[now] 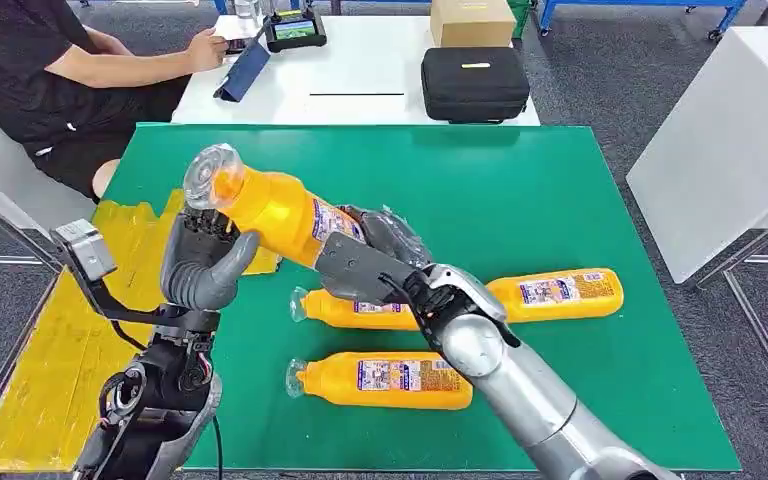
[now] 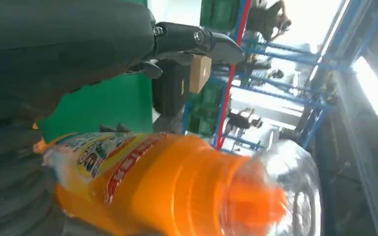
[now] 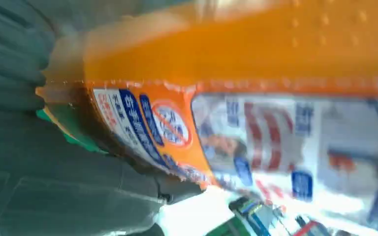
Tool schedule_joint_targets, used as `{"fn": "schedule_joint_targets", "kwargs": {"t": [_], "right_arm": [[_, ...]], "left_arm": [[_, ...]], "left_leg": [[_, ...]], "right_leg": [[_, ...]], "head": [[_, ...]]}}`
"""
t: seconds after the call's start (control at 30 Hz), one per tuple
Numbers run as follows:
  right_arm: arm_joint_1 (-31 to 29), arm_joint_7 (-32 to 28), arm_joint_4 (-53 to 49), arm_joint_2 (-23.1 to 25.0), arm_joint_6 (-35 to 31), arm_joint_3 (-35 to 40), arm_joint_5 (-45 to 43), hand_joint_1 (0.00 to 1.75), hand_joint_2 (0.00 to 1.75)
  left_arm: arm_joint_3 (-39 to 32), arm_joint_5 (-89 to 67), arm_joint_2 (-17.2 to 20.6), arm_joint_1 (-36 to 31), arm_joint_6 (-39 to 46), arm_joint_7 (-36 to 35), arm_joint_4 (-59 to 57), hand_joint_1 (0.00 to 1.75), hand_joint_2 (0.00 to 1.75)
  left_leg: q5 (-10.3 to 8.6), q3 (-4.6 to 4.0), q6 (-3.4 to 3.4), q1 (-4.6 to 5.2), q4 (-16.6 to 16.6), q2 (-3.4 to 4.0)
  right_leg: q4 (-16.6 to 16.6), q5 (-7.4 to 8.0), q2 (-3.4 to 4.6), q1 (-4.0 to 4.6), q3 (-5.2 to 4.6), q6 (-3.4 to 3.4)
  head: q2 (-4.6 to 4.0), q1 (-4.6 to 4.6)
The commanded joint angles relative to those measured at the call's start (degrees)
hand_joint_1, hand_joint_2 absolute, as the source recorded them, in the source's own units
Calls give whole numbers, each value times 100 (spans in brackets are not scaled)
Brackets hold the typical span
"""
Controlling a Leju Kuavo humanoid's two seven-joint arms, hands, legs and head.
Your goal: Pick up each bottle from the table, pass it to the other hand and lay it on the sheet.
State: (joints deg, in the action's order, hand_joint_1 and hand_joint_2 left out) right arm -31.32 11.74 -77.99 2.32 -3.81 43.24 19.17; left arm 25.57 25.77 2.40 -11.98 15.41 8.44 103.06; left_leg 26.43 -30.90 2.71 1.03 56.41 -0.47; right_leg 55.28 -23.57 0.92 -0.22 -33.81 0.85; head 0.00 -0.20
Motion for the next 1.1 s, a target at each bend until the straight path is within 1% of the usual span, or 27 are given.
{"fn": "schedule_joint_targets", "kwargs": {"t": [0.03, 0.1, 0.23, 0.27, 0.33, 0.37, 0.4, 0.43, 0.57, 0.63, 0.7, 0.83, 0.87, 0.9, 0.93, 0.97, 1.07, 1.1], "right_arm": [[-332, 2, 168, 345, -85, 867, 151, 175, 175], [-364, 11, 166, 370, -77, 969, 156, 175, 175], [-446, 86, 220, 498, 1, 1266, 42, 175, 175], [-463, 96, 231, 509, 9, 1309, 38, 175, 175], [-493, 125, 282, 539, 18, 1392, 19, 175, 175], [-528, 134, 315, 554, 21, 1424, 7, 175, 175], [-556, 138, 329, 563, 18, 1439, -3, 175, 175], [-597, 138, 342, 579, 17, 1453, -3, 175, 175], [-654, 139, 342, 621, 16, 1448, -15, 175, 175], [-660, 139, 335, 629, 17, 1449, -14, 175, 175], [-660, 139, 335, 629, 17, 1449, -14, 175, 175], [-660, 139, 335, 629, 17, 1449, -14, 175, 175], [-639, 145, 318, 626, 11, 1462, -4, 175, 175], [-616, 146, 311, 623, 10, 1477, -2, 175, 175], [-603, 146, 322, 618, 13, 1500, -3, 175, 175], [-606, 146, 345, 613, 21, 1523, -1, 175, 175], [-575, 146, 405, 601, 23, 1555, -12, 175, 175], [-568, 145, 423, 587, 28, 1569, -15, 175, 175]], "left_arm": [[638, -344, 319, -186, 310, -164, -291, 0, 175], [735, -443, 346, -203, 393, -178, -313, 0, 175], [986, -515, 414, -305, 503, -221, -412, 0, 175], [1011, -515, 422, -312, 509, -221, -412, 0, 175], [1024, -511, 443, -311, 542, -222, -406, 0, 175], [1029, -505, 455, -302, 560, -225, -399, 0, 175], [1025, -481, 456, -294, 569, -234, -400, 0, 175], [1042, -435, 467, -295, 552, -242, -394, 0, 175], [1133, -333, 485, -327, 470, -240, -411, 0, 175], [1159, -334, 483, -340, 466, -239, -424, 0, 175], [1159, -334, 483, -340, 466, -239, -424, 0, 175], [1159, -334, 483, -340, 466, -239, -424, 0, 175], [1165, -333, 495, -340, 471, -241, -427, 0, 175], [1159, -335, 513, -328, 476, -236, -422, 28, 175], [1127, -321, 514, -299, 498, -202, -412, 171, 175], [1105, -306, 514, -280, 506, -166, -406, 175, 175], [1040, -222, 508, -222, 525, -59, -377, 175, 175], [987, -211, 456, -197, 539, -19, -371, 175, 175]], "left_leg": [[4, 8, -15, -3, -2, 6], [15, 27, -29, -10, 0, 17], [9, 15, -19, -4, -2, 16], [21, 35, -37, -14, 2, 24], [5, 10, -16, -2, -3, 10], [8, 16, -22, -5, -3, 12], [12, 26, -28, -10, -4, 13], [7, 11, -21, -7, 0, 7], [6, 11, -19, -7, -3, 9], [12, 23, -29, -11, -1, 3], [2, 4, -12, -2, -4, 0], [13, 25, -30, -12, 0, 3], [4, 6, -16, -5, -1, -1], [9, 16, -24, -9, -2, 1], [5, 12, -17, -3, -4, 2], [10, 21, -24, -8, -3, 5], [4, 11, -16, -4, -6, 3], [9, 21, -23, -8, -5, 5]], "right_leg": [[-1, -3, 1, 2, 6, -1], [-1, -10, 5, 9, 24, -3], [1, -5, 8, 2, 12, -1], [2, -15, 8, 11, 34, -3], [1, -4, 3, 0, 9, -2], [1, -6, 2, 3, 14, -3], [-2, -9, 2, 8, 26, -4], [1, -5, 0, 5, 12, -3], [-2, -4, -1, 6, 12, -2], [-1, -12, -10, 9, 25, -3], [-2, -2, -4, 1, 5, -1], [-1, -13, -11, 10, 27, -3], [-1, -5, -7, 4, 9, -1], [-2, -9, -9, 8, 20, -2], [-1, -6, -6, 1, 13, -1], [-3, -9, -4, 7, 22, -2], [-3, -4, -4, 2, 11, -1], [-5, -8, -5, 7, 22, -3]], "head": [[0, 2], [0, 2], [0, 2], [0, 4], [0, 2], [0, 6], [0, 0], [0, 4], [0, 4], [0, 4], [0, 4], [0, 2], [0, 4], [0, 2], [0, 2], [0, 4], [0, 4], [0, 2]]}}
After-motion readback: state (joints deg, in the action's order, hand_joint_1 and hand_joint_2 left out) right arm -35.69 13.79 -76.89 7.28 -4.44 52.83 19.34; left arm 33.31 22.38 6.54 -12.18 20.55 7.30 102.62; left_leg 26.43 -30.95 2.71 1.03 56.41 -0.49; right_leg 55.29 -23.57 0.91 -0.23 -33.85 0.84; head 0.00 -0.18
